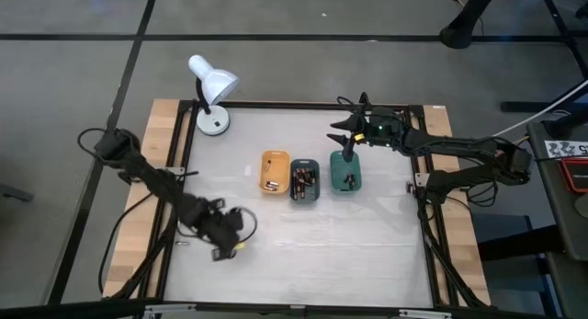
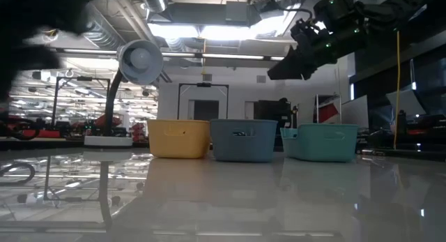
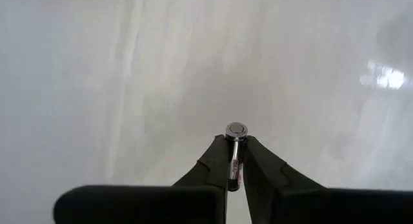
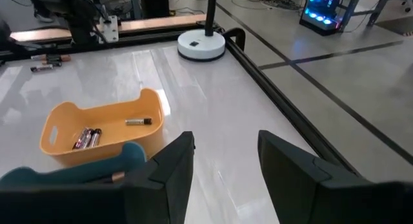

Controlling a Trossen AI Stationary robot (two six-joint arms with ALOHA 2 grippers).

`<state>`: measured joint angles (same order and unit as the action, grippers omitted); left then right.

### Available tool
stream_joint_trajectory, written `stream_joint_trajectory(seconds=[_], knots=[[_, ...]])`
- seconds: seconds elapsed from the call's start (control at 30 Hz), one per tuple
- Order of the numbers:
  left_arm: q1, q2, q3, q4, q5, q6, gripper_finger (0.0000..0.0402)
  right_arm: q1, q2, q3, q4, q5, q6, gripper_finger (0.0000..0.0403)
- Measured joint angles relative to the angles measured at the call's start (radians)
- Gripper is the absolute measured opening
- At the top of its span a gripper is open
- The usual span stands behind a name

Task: Sort batteries
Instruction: Put the silver battery into the yellow bin

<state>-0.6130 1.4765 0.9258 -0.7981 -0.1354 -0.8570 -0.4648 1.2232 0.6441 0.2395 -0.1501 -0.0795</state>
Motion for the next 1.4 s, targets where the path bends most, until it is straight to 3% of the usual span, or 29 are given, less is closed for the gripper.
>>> stream_joint_trajectory(seconds=[0.2, 0.63, 0.8, 1.2, 1.4], knots=[[0.129, -0.048, 0.002, 0.18, -0.109, 0.209, 0.0025, 0.0, -0.043, 0.0, -0.052, 0.001, -0.004, 0.0172], [0.341, -0.048, 0.002, 0.424, -0.122, 0.584, 0.0025, 0.0, -0.071, 0.0, -0.112, 0.071, -0.025, 0.0172], [0.431, -0.036, 0.003, 0.577, -0.172, 0.685, 0.0019, 0.0, -0.071, 0.0, -0.139, 0.071, -0.031, 0.0172], [0.633, -0.006, 0.003, 0.591, -0.176, 0.698, 0.0025, 0.0, -0.071, 0.0, -0.137, 0.071, -0.042, 0.0172], [0.703, -0.006, -0.002, 0.524, -0.129, 0.58, 0.0029, 0.0, -0.071, 0.0, -0.137, 0.071, -0.049, 0.0172]])
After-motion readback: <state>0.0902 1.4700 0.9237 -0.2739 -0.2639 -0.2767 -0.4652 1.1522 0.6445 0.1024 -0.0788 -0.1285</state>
